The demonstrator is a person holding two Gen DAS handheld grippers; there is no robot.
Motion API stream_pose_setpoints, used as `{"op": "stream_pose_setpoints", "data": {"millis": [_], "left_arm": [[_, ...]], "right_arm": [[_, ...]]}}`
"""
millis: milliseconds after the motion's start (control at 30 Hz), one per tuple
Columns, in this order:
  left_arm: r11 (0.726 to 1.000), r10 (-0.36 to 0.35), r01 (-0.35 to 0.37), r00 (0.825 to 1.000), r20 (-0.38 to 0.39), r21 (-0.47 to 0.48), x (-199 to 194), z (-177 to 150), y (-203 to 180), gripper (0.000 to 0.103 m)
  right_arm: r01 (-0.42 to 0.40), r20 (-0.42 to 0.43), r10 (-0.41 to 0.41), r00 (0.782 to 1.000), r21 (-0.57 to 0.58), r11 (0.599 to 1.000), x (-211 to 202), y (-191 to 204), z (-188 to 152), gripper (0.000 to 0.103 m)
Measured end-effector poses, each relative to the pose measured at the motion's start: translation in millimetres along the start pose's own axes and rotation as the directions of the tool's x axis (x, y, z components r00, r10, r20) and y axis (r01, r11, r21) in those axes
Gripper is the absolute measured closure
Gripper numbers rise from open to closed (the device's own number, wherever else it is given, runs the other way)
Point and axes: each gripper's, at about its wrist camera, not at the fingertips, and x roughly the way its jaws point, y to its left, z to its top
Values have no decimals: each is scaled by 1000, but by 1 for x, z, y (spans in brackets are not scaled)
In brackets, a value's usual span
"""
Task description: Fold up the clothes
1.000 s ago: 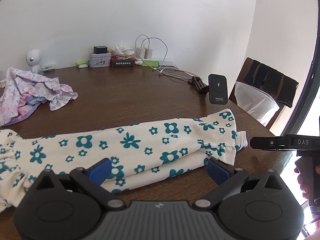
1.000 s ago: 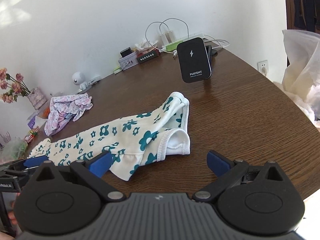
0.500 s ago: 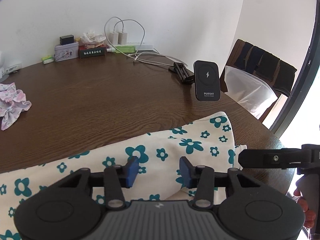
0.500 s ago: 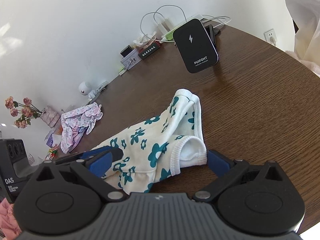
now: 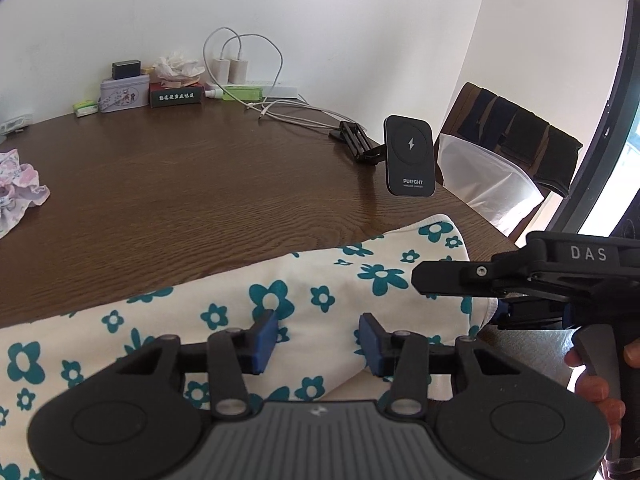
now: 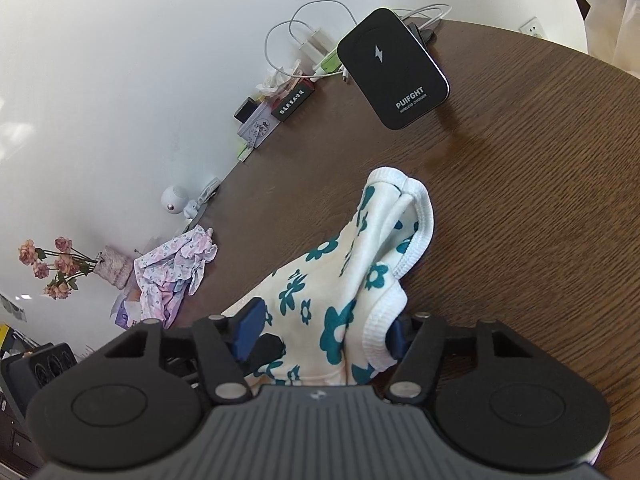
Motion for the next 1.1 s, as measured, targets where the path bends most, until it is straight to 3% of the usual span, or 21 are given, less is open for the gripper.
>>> {"op": "stream_pose_setpoints", "data": {"millis": [233,433,533,633,667,767,833,967,1100], "left_arm": [[1000,-28,28,1000,4,-4,0,0,4,59],[999,-40,41,999,-16,17,12,9,-8,59],[997,-74,74,997,-31,6,19,17,-12,58],[994,-105,105,994,-15,-42,10,22,-5,53],[994,-96,96,995,6,-47,3,23,0,49],[997,-47,50,997,55,-63,-16,25,16,49],[997,-25,29,999,45,-74,-15,27,26,52],[996,-47,46,999,-18,-80,3,29,38,74],[990,-94,90,995,-41,-104,16,23,45,77]], "right_arm": [[42,-8,-42,999,12,999,7,-2,5,85],[75,31,-71,997,-137,988,-3,19,16,89],[126,57,-115,992,-271,954,-11,36,21,89],[187,86,-167,982,-418,889,-17,58,23,89],[207,97,-182,978,-464,861,-19,65,23,89],[244,120,-217,969,-607,756,-15,92,17,89],[257,131,-232,964,-686,680,-11,109,11,89],[278,149,-275,950,-803,526,4,135,-6,89],[268,151,-305,940,-881,391,19,156,-27,89]]}}
